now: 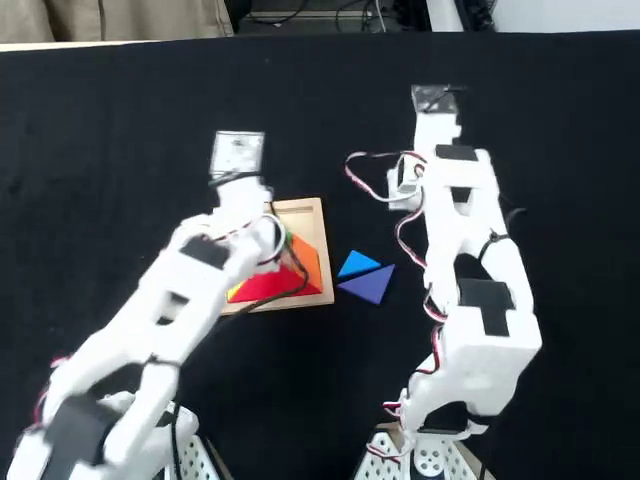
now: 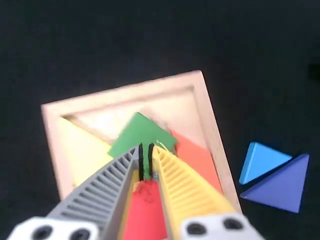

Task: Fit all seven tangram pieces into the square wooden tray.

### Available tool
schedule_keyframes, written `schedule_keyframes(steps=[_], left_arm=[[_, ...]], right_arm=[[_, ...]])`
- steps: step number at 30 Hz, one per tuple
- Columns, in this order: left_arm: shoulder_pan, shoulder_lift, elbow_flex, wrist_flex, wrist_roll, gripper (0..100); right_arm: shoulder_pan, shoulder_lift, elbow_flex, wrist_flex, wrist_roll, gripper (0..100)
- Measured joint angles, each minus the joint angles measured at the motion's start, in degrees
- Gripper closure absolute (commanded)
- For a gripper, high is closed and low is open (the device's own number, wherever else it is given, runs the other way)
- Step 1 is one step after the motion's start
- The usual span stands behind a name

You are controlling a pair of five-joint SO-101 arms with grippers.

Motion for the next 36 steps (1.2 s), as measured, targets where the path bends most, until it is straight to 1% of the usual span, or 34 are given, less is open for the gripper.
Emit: schedule_keyframes(steps=[5,9,15,22,29,36], left_arm=[[2.20,11.25,-5.63,0.09,0.09,94],[2.20,15.65,-8.09,0.09,0.09,94],[2.20,16.35,-9.14,0.09,0.09,94],[2.02,16.44,-9.23,0.09,-2.11,94],[-2.73,16.44,-9.23,0.09,-2.20,94],[-2.81,16.44,-9.23,-0.35,-2.20,94]], right_arm=[[1.41,1.49,0.00,-3.08,-1.76,98.8],[3.96,2.99,0.00,-4.92,-2.29,98.8],[4.13,3.08,0.00,-5.27,-2.29,98.7],[4.22,3.08,0.00,-5.27,-2.29,98.7],[4.13,3.60,0.00,-5.27,-2.29,98.7],[4.13,3.60,0.00,-5.27,-2.29,98.7]])
